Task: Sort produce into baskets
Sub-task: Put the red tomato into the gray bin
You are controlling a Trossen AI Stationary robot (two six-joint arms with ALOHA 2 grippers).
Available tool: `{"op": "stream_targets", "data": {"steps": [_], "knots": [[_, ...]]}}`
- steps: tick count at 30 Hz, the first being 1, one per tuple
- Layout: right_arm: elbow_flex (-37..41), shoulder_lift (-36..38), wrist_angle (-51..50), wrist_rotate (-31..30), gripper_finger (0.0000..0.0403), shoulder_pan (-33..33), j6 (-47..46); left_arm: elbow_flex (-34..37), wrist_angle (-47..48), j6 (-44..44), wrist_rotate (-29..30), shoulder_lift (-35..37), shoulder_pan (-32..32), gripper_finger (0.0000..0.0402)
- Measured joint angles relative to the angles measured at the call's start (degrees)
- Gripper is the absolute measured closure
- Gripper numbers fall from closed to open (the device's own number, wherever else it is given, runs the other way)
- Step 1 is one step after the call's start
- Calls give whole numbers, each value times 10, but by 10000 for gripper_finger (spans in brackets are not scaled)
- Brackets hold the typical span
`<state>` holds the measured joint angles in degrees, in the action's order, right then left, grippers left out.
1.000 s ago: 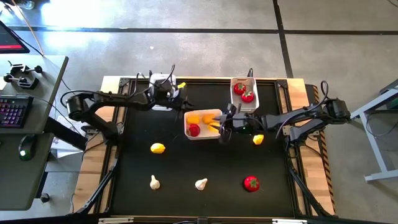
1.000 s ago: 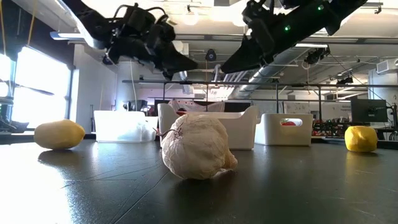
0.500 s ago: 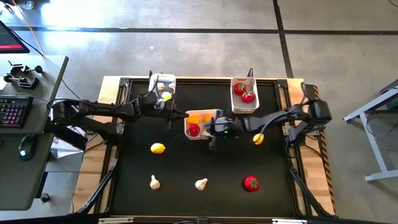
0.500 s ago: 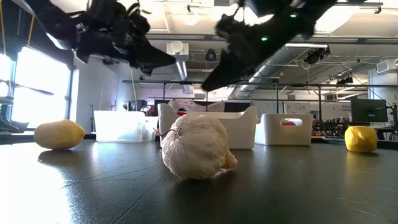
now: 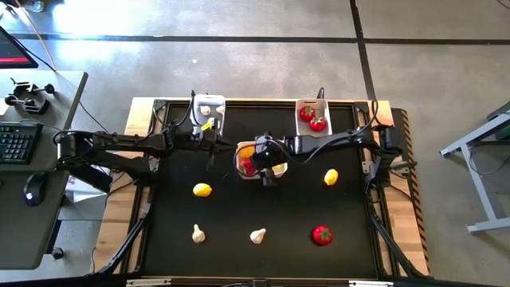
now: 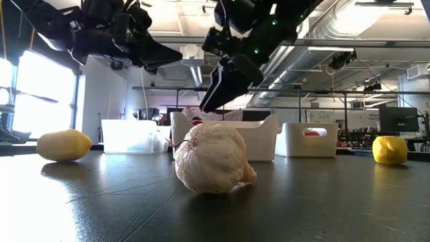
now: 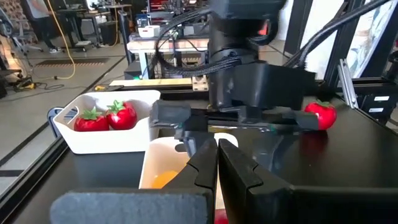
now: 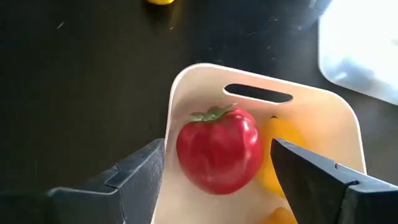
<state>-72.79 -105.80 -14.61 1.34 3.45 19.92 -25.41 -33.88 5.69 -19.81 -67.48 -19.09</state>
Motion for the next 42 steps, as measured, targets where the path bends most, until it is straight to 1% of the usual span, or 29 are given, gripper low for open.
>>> {"op": "stream_targets", "data": {"steps": [3, 7, 9, 18, 25, 28, 31, 34, 42], "knots": [[0, -7, 6, 11, 118, 10, 31, 0, 0, 1, 0, 0, 0, 401], [0, -19, 17, 18, 118, 22, 51, 0, 1, 2, 0, 0, 0, 401], [0, -25, 18, 35, 118, 27, 53, 0, 1, 2, 0, 0, 0, 401], [0, -59, 48, 58, 118, 42, 61, 0, 10, 5, -2, 0, 0, 401], [0, -64, 53, 60, 119, 47, 58, 0, 10, 5, -2, 0, 0, 401], [0, -64, 53, 62, 127, 51, 56, 0, 10, 5, -2, 0, 0, 401], [0, -64, 53, 61, 152, 53, 55, 0, 10, 5, -2, 0, 0, 401], [0, -64, 52, 60, 195, 56, 55, 0, 10, 5, -2, 0, 0, 401], [1, -66, 49, 41, 354, 56, 56, 0, 10, 5, -2, 0, 0, 401]]}}
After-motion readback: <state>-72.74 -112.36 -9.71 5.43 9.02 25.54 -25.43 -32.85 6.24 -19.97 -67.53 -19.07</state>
